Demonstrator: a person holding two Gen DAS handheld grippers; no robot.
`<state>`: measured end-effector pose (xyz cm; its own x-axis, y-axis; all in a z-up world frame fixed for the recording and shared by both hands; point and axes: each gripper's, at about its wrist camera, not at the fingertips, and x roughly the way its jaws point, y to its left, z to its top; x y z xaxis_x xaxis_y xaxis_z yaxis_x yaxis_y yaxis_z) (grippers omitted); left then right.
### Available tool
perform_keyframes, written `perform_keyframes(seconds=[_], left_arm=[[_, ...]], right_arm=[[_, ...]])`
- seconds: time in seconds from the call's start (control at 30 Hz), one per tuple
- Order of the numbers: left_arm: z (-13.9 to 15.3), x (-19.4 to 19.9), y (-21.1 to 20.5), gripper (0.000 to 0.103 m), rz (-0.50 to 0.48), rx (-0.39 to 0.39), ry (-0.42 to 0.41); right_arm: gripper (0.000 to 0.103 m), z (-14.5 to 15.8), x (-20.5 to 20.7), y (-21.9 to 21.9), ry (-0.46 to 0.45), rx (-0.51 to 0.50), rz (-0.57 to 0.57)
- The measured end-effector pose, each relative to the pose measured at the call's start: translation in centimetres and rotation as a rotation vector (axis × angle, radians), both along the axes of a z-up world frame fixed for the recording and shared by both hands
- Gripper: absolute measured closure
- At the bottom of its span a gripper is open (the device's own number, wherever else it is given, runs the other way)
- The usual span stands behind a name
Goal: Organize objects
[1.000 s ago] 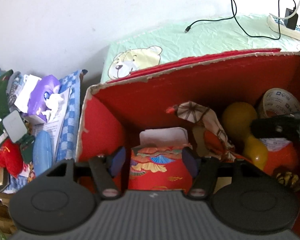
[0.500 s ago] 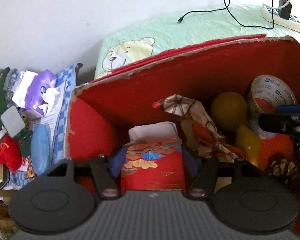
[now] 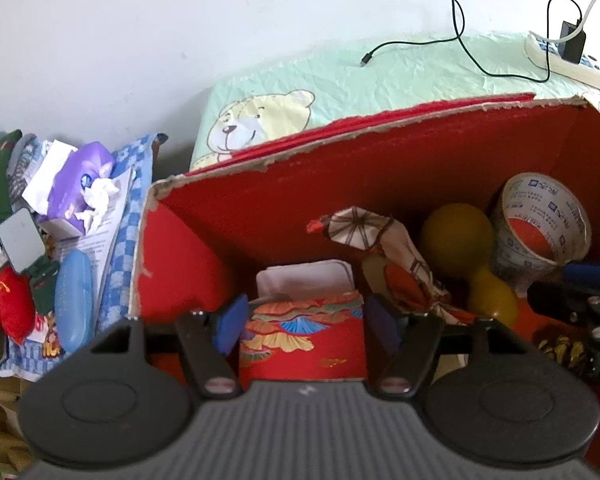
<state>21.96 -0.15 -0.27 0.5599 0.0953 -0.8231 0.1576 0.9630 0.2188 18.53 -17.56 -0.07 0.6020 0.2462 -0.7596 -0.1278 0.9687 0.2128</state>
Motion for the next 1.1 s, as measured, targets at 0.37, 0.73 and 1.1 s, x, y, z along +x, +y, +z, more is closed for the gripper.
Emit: perform_keyframes(seconds=[0.37, 0.73, 1.1], left_arm=[[0.2, -0.1, 0.1, 0.029, 0.000, -0.001, -0.012], [0.6, -0.7, 0.2, 0.027, 0.009, -0.014, -0.066], [1.1, -1.5, 0.1, 0.018, 0.009, -0.003, -0.153]], right_arm=[[0.077, -0.2, 0.1, 0.1, -0.003, -0.012, -0.002], [0.077, 0.0, -0.1, 0.3, -0.027, -0.044, -0.002], [0.077, 0.2, -0.2, 0.4, -0.046, -0.077, 0.002]])
